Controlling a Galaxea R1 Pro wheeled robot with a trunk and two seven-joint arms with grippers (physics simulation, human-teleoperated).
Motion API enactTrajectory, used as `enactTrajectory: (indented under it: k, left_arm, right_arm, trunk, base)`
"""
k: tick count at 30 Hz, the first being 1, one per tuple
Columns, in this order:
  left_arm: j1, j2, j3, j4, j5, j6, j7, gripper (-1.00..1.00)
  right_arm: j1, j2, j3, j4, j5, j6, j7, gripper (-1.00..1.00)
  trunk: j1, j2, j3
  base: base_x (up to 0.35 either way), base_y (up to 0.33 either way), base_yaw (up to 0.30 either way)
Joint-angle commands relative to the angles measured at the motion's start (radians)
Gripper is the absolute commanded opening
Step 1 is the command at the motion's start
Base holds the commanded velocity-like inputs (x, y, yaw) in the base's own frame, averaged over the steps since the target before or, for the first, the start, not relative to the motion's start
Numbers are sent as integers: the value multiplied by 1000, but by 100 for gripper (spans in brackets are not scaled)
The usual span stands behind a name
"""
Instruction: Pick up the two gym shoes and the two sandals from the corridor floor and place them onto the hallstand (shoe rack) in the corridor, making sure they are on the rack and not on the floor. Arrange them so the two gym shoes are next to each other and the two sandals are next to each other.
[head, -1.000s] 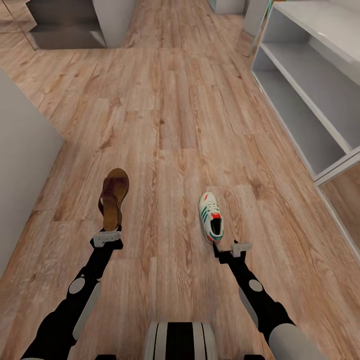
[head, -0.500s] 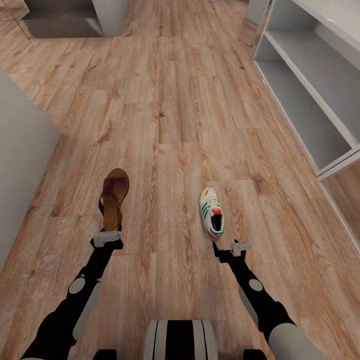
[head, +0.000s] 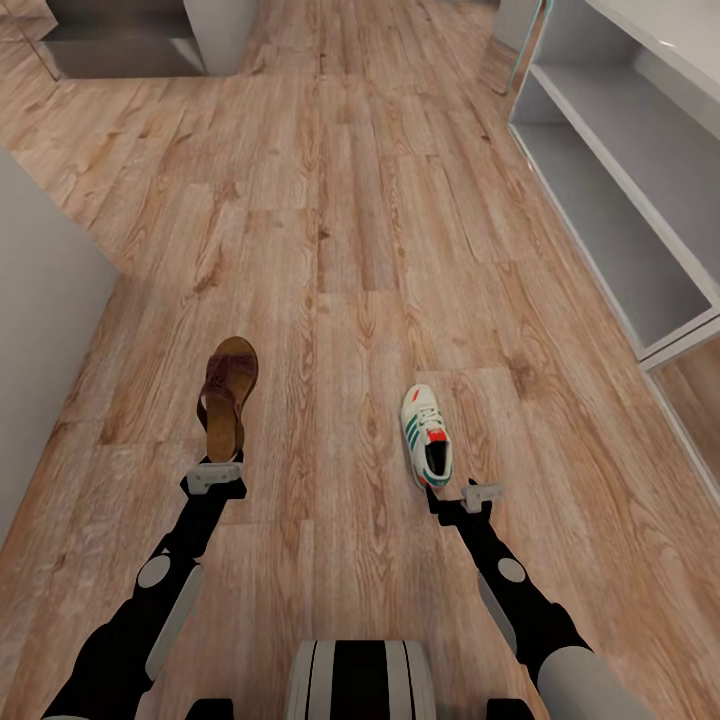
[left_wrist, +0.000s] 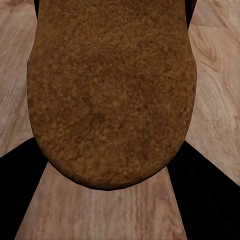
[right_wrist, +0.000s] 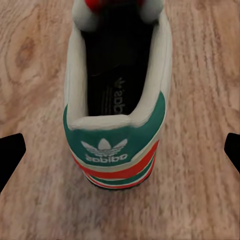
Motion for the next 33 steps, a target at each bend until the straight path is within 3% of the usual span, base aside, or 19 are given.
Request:
enactTrajectory:
  k: [1,21,30,33]
  left_arm:
    - [0,1,-1,1,11,-3,-4,-100]
    - [0,1,-1,1,11,-3,-4,-100]
    - [0,1,-1,1,11,-3,-6,-100]
    - [0,1,-1,0,11,-3,-6,-100]
  right_arm:
    - [0,0,-1,1,0,-3,3,100]
    - [0,0,-1,-1,-2,-2,4,100]
    - [0,0,-2,-1,-2,-2,3,100]
    - [0,0,-2,-1,-2,-2,3,100]
  trunk:
    - [0,0,0]
    - [0,0,-3]
    - [0,0,-16]
    - [1,-1,-33]
  base:
    - [18,2,0]
    - [42,0,0]
    - [0,0,0]
    - [0,0,0]
